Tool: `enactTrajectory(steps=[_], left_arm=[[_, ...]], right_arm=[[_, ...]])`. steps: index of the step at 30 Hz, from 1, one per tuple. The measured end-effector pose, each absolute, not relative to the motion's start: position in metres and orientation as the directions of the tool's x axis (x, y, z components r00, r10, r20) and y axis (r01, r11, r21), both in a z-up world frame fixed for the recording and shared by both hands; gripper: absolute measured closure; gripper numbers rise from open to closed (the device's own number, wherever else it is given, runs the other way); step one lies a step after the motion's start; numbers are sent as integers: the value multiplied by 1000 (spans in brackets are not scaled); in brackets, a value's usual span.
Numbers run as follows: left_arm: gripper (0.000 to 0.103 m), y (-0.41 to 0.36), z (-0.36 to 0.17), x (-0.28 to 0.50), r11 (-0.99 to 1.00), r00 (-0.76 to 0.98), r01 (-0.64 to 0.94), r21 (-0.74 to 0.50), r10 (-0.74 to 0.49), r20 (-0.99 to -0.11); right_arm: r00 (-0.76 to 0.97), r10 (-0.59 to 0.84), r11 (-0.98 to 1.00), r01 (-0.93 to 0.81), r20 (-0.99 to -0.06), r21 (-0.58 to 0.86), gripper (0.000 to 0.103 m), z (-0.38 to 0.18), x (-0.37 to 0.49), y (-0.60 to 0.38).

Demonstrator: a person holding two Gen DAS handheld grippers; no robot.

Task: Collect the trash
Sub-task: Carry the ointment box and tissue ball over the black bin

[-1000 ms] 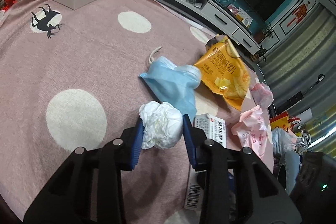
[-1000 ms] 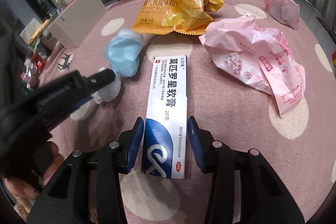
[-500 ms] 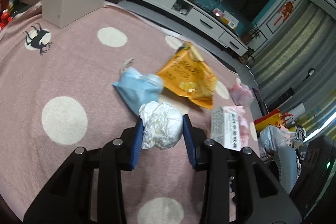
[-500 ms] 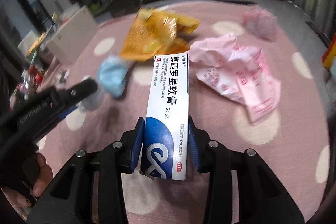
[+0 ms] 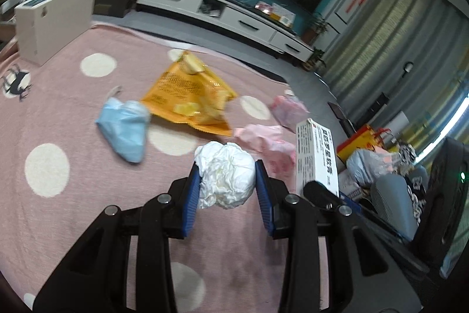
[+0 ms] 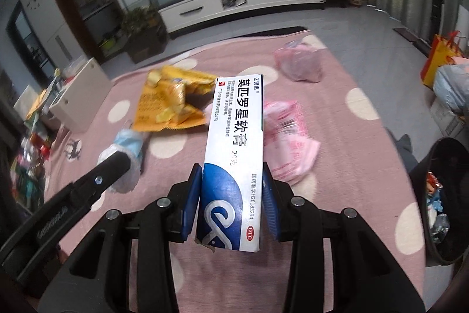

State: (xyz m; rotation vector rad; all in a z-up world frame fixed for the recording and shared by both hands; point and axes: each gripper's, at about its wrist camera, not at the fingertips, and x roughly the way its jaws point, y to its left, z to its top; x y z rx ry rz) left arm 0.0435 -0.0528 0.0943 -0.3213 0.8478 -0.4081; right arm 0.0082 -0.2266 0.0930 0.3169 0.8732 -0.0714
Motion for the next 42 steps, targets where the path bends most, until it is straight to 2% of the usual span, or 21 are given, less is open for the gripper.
enactTrajectory(steps=[5,12,25,31,42], left_arm=[[66,-77,102,33,860,572,286,-423,-507,-645],[66,-131,104,19,822,508,405,-400,-566,-649],[66,-306,79,-20,661,272,647,-379,-664,-696],[66,-368,56,-35,609,168,694,-384,-656,-736],[66,-433,22,-50,570,77,735,-367,-608,-790]], right_arm=[[669,13,933,259,-743,249,63,105,-4,-258],[677,-142,862,444,-722,246,63,118,-38,-329],[572,-342,603,742,-746,292,63,101,-121,-448],[478,-353,477,831,-804,285,63,70,-146,-487],[397,-279,395,877,-874,272,63,27,-154,-525]])
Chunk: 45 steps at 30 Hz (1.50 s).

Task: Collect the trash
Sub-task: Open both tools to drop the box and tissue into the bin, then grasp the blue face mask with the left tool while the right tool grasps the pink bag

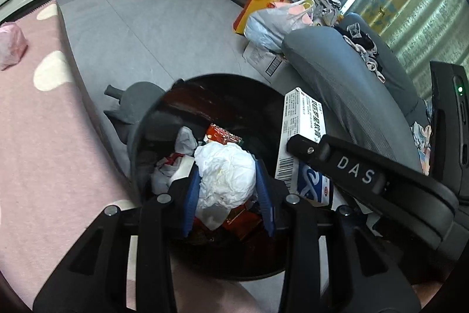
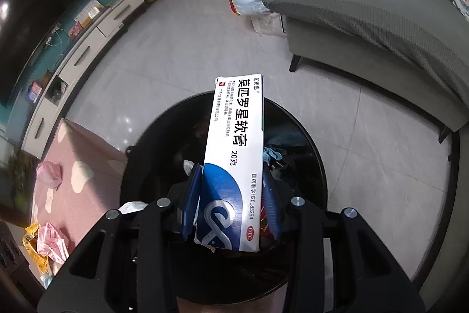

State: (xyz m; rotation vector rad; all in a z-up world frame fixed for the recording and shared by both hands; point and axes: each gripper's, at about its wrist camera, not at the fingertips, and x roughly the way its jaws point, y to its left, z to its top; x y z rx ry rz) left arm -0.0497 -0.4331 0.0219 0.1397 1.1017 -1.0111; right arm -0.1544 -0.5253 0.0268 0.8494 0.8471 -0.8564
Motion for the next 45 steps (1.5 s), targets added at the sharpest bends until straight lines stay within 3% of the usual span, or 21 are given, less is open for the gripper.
enactTrajectory(steps=[10,17,21,24,28,33,40,45], left_arm=[[62,-446,11,-57,566,51,740,-364,-586,-809],[32,-428,23,-54,579,77,729,-365,-600,-796],[12,-399,35,-43,605,107,687,-404,-633,-767],[12,-372,44,-30,640,131,635,-432,-641,-757],[3,-319,69,-12,706,266,597,-381,-622,-736],[3,-243,87,20,831,442,466,-304,-516,-733],[3,-137,90,57,943,596,238,-233,-331,-732],[3,-52,71,92,967,630,6,-255,-201,-750]], right_arm=[[371,-266,383,888,-890,255,63,21,-157,-531],[387,-273,369,887,-881,276,61,29,-159,-530],[440,-287,375,869,-851,323,42,45,-160,-523],[516,-290,420,825,-806,378,26,63,-150,-508],[603,-246,495,752,-759,436,13,77,-125,-483],[678,-148,598,641,-720,481,5,86,-80,-441],[758,104,712,395,-644,580,3,86,-10,-365],[697,186,766,339,-692,547,4,64,36,-318]])
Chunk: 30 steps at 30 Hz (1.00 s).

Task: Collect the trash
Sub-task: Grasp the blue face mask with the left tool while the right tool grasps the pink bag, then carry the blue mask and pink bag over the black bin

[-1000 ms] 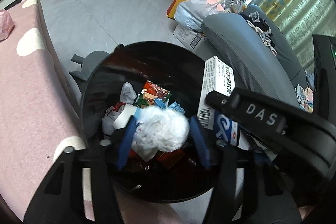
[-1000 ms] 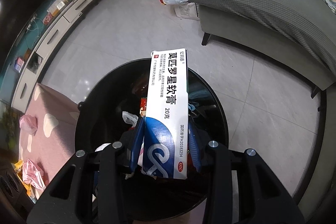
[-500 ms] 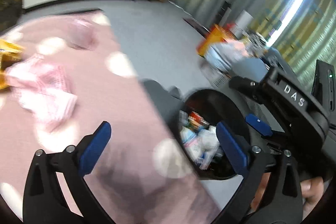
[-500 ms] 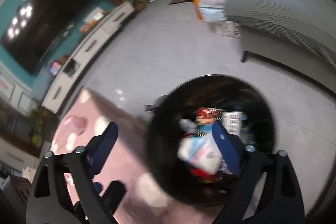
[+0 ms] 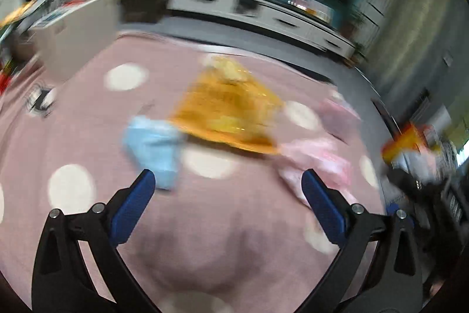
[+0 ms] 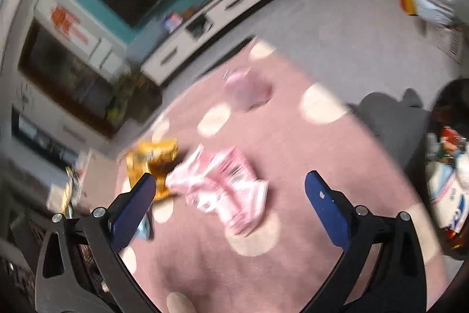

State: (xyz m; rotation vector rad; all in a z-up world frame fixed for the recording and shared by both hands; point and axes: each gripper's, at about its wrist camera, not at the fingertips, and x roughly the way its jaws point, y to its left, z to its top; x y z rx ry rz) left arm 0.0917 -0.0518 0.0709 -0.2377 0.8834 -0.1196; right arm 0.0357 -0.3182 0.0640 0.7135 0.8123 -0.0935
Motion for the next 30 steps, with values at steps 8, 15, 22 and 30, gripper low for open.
enactTrajectory(steps=[8,15,22,30], left_arm=[[19,4,49,132,936,608,-126,-328,-189,-771],[31,-5,21,139,952,551,-114,-283,-177,-816],[53,-13,13,138,958,551,-105,-267,-167,-817],[87,-23,14,136,961,529,-62,-271,-199,-825]], right_arm=[[663,82,840,355,-744,409,4,42,70,-285],[554,46,883,367,-831,293,22,10,79,-275],[554,60,896,336,-830,289,54,7,75,-271],[571,85,893,321,-817,316,72,19,64,-273]])
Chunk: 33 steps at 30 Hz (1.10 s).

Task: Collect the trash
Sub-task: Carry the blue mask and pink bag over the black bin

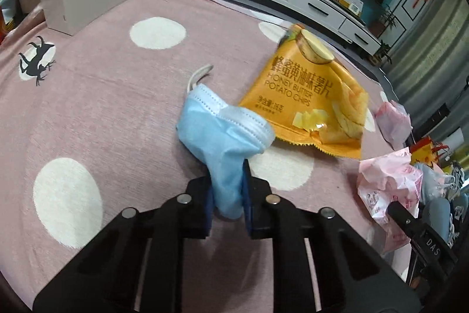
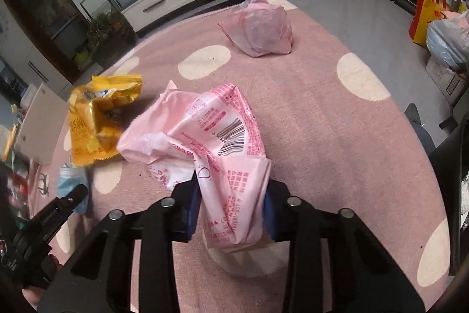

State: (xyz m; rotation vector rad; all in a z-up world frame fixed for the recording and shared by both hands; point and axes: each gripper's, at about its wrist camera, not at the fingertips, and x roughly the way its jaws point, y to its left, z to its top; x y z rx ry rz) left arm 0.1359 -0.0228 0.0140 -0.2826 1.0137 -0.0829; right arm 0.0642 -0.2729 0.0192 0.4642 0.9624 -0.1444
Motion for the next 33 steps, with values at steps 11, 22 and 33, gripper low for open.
enactTrajectory(steps=[11,22,33], left_arm=[[88,-41,53,116,945,574,31,-326,-284,-768],[88,-69,102,75,928,639,160,-337,-358,-681],[88,-126,124,38,886,612,336,-320,-463,-641]], right_arm=[[610,28,890,346,-792,297,79,45,46,-282],[645,-35,862,406,-763,304,79,74,16,-309],[640,-190,797,544,-745,264,79,100,-31,-357]])
